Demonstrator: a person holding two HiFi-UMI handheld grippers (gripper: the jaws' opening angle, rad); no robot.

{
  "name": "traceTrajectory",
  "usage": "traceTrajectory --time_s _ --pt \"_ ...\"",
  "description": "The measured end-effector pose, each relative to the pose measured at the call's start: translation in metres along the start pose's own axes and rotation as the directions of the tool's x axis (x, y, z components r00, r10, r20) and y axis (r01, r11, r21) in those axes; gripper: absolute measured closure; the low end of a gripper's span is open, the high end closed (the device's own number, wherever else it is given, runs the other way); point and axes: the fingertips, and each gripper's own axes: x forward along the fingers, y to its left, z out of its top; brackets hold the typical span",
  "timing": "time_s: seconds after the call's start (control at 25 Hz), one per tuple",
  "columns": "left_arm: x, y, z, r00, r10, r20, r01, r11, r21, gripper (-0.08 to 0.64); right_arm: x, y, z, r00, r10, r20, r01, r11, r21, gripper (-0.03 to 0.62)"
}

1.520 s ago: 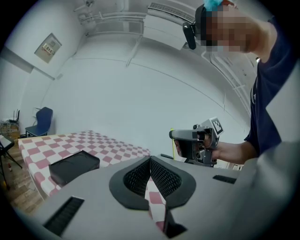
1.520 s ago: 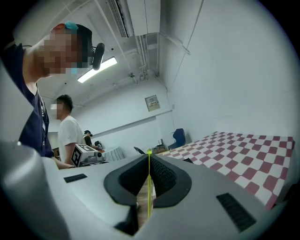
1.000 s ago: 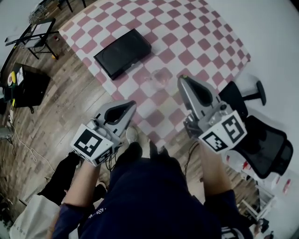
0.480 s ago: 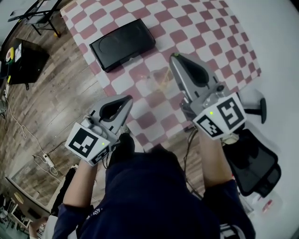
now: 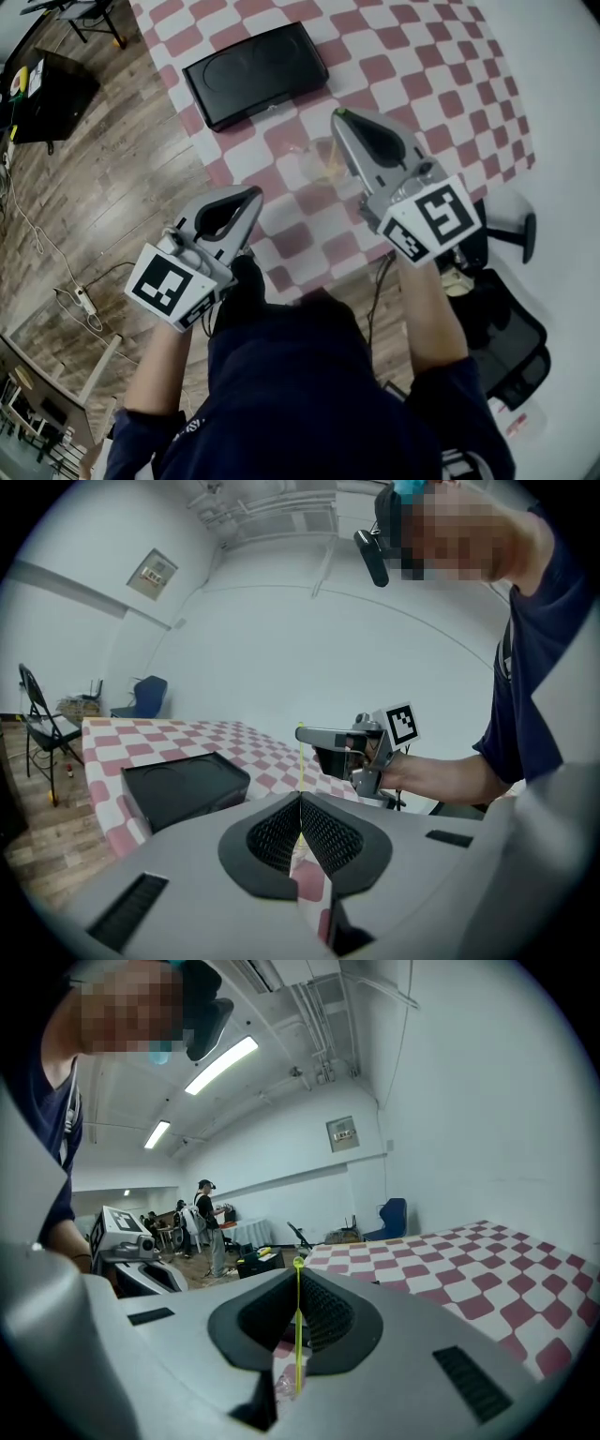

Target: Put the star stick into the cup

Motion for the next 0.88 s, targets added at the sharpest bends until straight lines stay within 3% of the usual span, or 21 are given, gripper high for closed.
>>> traceTrajectory --time_s 0.28,0.6,0.88 --pt "0.002 0.005 -0.006 1.000 0.001 0.026 -0.001 1.000 -0.008 0.529 0.014 0.005 -0.027 0.997 0.023 -0.074 -0.027 0.998 -0.049 0.571" --pt "-0.004 0.010 -0.008 1.000 0.017 0.021 -0.017 1.000 -0.015 0.529 0.030 0.008 -0.033 0.996 0.037 -0.084 -0.043 0.996 -0.073 0.571" --pt "-0.010 0.011 -0.008 0.999 0.029 0.024 -0.029 1.000 -0.013 0.529 0.045 0.005 -0.039 0.995 0.052 -0.084 -0.054 0.998 -0.021 0.569"
